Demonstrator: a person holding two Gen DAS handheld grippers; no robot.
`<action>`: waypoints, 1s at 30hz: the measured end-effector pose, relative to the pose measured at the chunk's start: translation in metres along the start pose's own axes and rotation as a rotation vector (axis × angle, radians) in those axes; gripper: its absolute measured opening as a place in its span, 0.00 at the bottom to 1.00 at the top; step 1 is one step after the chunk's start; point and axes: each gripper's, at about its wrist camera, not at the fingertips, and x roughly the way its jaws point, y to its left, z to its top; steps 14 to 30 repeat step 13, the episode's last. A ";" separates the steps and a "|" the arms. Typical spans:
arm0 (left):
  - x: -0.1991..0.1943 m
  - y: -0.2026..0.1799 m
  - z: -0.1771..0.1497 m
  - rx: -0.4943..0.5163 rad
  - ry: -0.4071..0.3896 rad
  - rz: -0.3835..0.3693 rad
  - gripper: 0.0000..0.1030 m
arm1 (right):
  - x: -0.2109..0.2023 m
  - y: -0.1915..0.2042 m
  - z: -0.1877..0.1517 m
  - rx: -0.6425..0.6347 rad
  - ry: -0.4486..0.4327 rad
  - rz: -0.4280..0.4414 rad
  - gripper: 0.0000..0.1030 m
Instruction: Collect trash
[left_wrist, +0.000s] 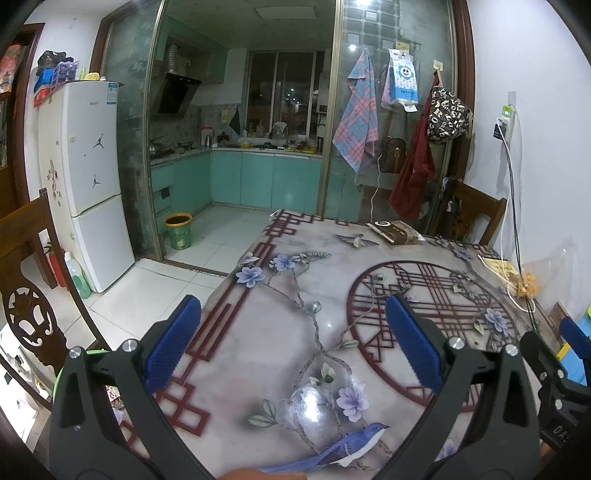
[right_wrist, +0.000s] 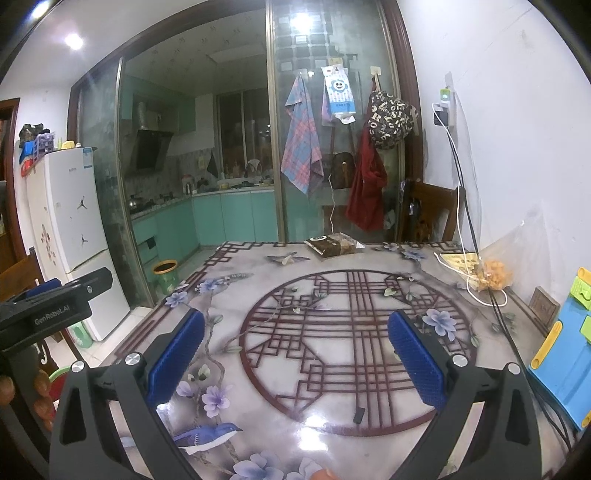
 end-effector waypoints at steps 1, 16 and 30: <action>-0.001 0.001 -0.001 -0.008 0.002 0.003 0.95 | 0.000 -0.001 -0.001 -0.002 0.002 -0.001 0.93; 0.063 -0.013 -0.045 0.089 0.225 0.014 0.95 | 0.044 -0.054 -0.025 0.004 0.201 -0.104 0.93; 0.063 -0.013 -0.045 0.089 0.225 0.014 0.95 | 0.044 -0.054 -0.025 0.004 0.201 -0.104 0.93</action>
